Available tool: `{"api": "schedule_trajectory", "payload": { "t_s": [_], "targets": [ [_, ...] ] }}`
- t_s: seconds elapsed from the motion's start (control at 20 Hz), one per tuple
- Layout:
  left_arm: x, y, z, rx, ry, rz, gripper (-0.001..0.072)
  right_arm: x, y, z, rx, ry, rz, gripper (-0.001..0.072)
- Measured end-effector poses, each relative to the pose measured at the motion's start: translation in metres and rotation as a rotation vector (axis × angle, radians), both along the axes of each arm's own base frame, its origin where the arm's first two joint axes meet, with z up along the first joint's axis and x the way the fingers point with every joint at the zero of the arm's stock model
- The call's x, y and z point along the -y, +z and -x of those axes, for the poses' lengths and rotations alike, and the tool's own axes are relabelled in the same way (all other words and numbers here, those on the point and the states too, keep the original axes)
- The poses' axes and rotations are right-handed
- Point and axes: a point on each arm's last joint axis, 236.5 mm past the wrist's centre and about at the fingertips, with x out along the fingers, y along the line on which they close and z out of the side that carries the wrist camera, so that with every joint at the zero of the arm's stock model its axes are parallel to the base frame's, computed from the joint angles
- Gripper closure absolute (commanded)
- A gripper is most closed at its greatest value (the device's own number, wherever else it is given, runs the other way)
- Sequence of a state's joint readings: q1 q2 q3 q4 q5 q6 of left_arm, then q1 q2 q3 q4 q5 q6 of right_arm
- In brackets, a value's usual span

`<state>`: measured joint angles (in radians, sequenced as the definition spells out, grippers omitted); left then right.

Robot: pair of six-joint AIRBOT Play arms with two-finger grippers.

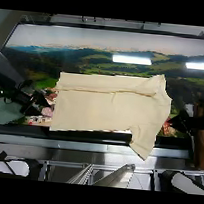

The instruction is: Fold the shirts.

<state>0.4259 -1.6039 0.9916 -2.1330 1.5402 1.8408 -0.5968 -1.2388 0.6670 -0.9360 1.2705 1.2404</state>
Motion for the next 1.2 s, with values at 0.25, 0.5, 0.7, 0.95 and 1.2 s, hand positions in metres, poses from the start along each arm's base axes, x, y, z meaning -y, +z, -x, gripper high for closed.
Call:
{"api": "schedule_trajectory", "payload": {
  "t_s": [0.25,0.5,0.7,0.95,1.2],
  "targets": [
    [0.024,-0.025,0.036,-0.050,0.013,-0.010,0.0256,-0.007,-0.009,0.018,-0.038,-0.043,0.014,0.0404],
    [0.056,-0.037,0.037,-0.039,-0.105,-0.016,0.0686,-0.017,-0.004,0.023,-0.033,-0.030,-0.031,0.0183],
    [0.069,-0.037,0.026,-0.005,-0.176,-0.015,0.0687,-0.015,-0.008,0.029,-0.055,-0.022,-0.014,0.0344],
    [0.058,-0.037,0.008,0.034,-0.128,-0.021,0.0687,-0.009,-0.025,0.038,-0.101,-0.037,0.028,0.0344],
    [0.042,-0.042,0.015,0.007,-0.046,-0.005,0.0687,-0.023,-0.032,0.037,-0.081,-0.033,-0.032,0.0345]
  ]
}}
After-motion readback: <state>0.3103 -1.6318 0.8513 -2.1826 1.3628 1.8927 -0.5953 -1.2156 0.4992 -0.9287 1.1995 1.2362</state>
